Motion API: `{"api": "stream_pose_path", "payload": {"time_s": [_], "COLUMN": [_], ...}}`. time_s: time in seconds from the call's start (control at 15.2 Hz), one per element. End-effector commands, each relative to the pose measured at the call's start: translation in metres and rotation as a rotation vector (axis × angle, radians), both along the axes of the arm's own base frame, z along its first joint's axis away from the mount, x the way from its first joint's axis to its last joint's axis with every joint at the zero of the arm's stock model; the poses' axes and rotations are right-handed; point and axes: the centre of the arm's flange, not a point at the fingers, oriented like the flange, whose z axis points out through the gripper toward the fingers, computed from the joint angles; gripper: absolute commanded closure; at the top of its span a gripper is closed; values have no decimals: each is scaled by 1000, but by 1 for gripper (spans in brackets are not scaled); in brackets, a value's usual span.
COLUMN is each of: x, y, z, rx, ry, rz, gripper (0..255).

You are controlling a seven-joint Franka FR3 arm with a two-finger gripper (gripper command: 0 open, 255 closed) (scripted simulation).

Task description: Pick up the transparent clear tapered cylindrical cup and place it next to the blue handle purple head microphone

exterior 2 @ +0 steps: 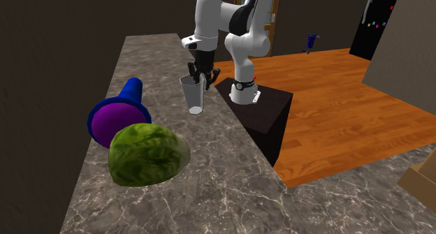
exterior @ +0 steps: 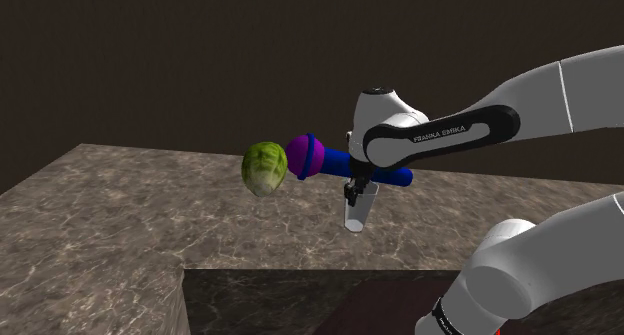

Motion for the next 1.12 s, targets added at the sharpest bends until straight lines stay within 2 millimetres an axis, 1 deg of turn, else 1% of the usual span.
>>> {"api": "stream_pose_path", "payload": {"time_s": [0.0,0.26,0.46,0.53,1.06], "x": [0,0,0,0,0], "y": [0,0,6,7,7], "z": [0,0,39,50,50], "rx": [0,0,0,0,0], "ry": [0,0,0,0,0], "rz": [0,0,0,0,0], "gripper": [0,0,0,0,0]}}
